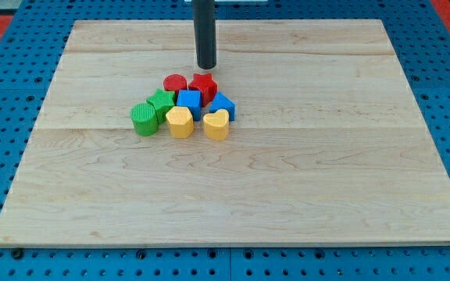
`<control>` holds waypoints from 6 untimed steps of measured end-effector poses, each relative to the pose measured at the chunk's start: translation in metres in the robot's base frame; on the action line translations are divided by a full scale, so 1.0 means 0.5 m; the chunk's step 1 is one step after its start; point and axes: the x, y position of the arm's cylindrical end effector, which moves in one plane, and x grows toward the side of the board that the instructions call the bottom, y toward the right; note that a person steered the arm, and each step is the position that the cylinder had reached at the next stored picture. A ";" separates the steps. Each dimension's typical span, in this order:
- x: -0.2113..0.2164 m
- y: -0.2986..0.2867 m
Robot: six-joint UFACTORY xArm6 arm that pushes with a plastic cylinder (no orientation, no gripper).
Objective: Slide arm slightly towards the top center of the board
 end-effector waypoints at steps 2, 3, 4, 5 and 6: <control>-0.015 0.001; -0.025 0.002; -0.027 0.002; -0.029 0.002; -0.029 0.002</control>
